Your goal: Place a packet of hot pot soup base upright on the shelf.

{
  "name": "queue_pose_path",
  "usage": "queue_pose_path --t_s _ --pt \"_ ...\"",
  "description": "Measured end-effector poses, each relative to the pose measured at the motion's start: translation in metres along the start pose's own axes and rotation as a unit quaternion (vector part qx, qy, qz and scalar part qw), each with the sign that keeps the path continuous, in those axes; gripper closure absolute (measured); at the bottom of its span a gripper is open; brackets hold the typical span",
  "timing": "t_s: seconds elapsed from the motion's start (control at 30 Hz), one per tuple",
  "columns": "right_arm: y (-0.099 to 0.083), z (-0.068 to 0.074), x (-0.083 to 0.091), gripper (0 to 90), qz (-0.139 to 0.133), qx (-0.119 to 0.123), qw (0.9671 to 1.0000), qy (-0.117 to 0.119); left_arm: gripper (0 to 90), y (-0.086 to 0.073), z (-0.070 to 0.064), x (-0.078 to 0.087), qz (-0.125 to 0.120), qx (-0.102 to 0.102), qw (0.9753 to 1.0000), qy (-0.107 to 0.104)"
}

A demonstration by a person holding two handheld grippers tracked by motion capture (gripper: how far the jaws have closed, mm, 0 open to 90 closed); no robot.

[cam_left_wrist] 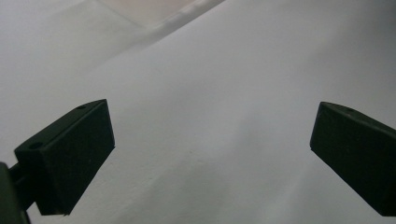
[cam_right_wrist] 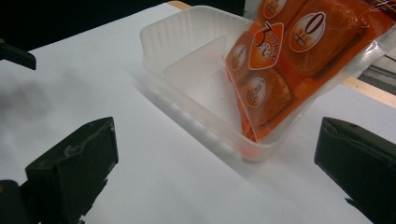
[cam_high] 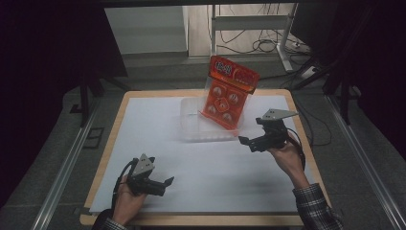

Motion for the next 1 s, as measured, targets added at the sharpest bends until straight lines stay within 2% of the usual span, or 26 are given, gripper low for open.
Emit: queue_pose_path --t_s 0.5,0.63,1.0 --pt "-0.009 0.021 0.004 0.0 0.001 0.012 0.9999 0.009 0.0 0.000 0.000 0.001 0.001 -0.001 1.0000 0.002" --pt "-0.010 0.027 0.006 0.0 -0.006 0.008 0.9999 0.009 0.0 0.000 0.000 0.001 0.001 -0.002 1.0000 0.003" --pt "-0.027 0.036 0.015 0.0 0.001 0.002 0.9999 0.014 0.0 0.001 -0.001 0.000 0.000 -0.003 1.0000 0.004"
Point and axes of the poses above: each handheld gripper's, and its own axes: x roughly backward along the jaws, y roughly out of its top, z roughly to its left, the point moved 6 cm from there along -x, roughly forward along the jaws, and after that the axes turned 5 degrees about -x, right-handed, at the moved point
